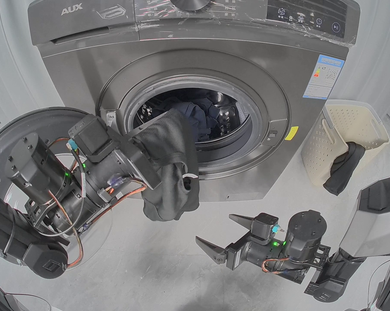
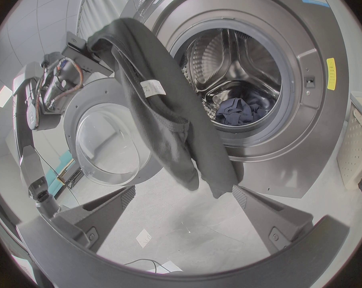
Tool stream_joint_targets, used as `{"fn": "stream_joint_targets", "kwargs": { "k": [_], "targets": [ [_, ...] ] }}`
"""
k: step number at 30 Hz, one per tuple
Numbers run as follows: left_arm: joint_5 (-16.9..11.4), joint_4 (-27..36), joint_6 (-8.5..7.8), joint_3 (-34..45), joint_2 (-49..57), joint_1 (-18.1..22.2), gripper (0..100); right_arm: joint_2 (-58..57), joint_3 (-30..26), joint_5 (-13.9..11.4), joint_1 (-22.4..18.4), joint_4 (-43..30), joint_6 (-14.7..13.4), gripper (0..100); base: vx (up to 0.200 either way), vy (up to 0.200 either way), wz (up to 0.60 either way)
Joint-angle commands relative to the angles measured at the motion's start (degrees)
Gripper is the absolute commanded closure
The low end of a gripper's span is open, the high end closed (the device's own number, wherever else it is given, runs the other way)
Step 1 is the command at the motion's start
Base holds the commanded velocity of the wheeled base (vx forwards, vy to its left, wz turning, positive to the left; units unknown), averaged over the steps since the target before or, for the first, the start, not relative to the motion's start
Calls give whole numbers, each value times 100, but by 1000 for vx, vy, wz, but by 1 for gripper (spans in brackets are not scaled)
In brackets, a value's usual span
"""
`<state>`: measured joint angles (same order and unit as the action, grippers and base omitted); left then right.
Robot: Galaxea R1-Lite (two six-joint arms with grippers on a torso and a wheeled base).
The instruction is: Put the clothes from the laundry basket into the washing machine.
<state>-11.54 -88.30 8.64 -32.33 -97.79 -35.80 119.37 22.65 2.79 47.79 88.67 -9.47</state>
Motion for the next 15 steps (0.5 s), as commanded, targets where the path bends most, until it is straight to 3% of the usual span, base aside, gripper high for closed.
{"fn": "stream_joint_targets", "kwargs": {
  "k": [1,8,15],
  "targets": [
    [-23,-3,-12,69,85,-102,100,253,187,2,29,1,16,0,0,0,0],
    [-67,-3,15,95,199,-93,100,253,539,2,3,1,51,0,0,0,0],
    [-67,-3,6,104,278,-129,100,517,1075,37,-288,1,95,0,0,0,0]
  ]
}}
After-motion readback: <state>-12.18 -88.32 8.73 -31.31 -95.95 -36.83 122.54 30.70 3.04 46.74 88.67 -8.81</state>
